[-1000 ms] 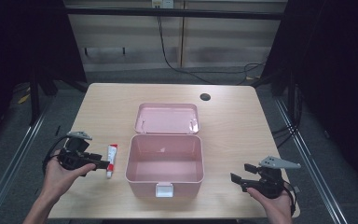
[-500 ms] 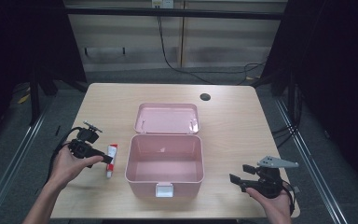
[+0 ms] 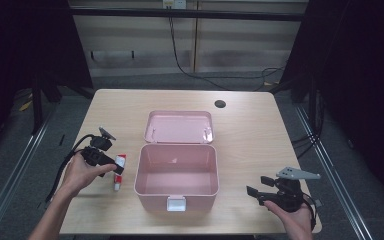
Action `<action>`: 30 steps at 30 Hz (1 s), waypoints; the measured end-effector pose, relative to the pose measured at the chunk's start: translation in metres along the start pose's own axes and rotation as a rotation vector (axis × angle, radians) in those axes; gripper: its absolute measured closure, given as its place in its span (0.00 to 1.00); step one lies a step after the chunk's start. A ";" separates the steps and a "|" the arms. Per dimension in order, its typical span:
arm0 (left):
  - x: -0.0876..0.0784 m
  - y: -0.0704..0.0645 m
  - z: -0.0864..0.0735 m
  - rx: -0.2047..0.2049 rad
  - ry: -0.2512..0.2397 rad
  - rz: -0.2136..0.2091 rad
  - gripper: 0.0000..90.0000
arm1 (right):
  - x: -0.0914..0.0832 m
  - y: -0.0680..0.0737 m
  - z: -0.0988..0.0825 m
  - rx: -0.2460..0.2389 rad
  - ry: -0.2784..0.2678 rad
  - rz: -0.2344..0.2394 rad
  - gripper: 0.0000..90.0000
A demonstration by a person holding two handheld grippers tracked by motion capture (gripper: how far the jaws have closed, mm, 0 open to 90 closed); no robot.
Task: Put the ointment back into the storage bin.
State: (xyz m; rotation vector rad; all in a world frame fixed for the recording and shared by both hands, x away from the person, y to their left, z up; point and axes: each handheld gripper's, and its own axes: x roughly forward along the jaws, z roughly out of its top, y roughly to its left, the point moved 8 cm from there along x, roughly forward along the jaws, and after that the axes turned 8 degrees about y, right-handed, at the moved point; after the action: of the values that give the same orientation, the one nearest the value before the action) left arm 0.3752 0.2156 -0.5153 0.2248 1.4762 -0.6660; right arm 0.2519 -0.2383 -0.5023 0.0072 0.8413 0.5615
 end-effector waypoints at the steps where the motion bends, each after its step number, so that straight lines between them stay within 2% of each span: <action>1: 0.002 0.000 0.001 0.001 0.013 0.007 0.58 | 0.000 0.000 0.000 0.002 0.003 0.001 0.32; 4: 0.005 0.000 0.002 -0.010 0.020 0.019 0.57 | 0.001 0.000 0.000 0.000 0.007 0.004 0.32; 6: 0.011 0.003 0.002 -0.014 0.049 0.052 0.57 | 0.002 0.002 -0.001 -0.007 0.014 0.011 0.32; 7: 0.013 0.001 0.004 -0.014 0.051 0.030 0.57 | 0.002 0.002 -0.001 -0.007 0.013 0.012 0.32; 8: 0.013 0.001 0.004 -0.014 0.051 0.030 0.58 | 0.002 0.002 -0.001 -0.007 0.013 0.012 0.32; 9: 0.015 0.001 0.004 -0.015 0.062 0.044 0.59 | 0.002 0.001 -0.001 -0.004 0.011 0.013 0.32; 14: 0.019 0.002 0.005 -0.014 0.078 0.055 0.60 | 0.003 0.002 -0.001 -0.004 0.019 0.013 0.31; 20: 0.027 0.001 0.006 0.004 0.094 0.089 0.61 | 0.003 0.002 -0.002 -0.003 0.022 0.015 0.30; 25: 0.030 -0.001 0.006 0.020 0.101 0.092 0.64 | 0.004 0.002 -0.002 -0.004 0.025 0.018 0.30; 27: 0.030 -0.002 0.007 0.044 0.095 0.112 0.69 | 0.004 0.002 -0.002 -0.003 0.025 0.026 0.31; 30: 0.031 -0.004 0.005 0.064 0.113 0.113 0.75 | 0.004 0.002 -0.002 0.001 0.022 0.032 0.31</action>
State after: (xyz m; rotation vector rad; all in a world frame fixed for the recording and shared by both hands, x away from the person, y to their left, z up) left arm 0.3759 0.2012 -0.5440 0.3985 1.5390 -0.6179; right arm 0.2515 -0.2348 -0.5056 0.0153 0.8641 0.5922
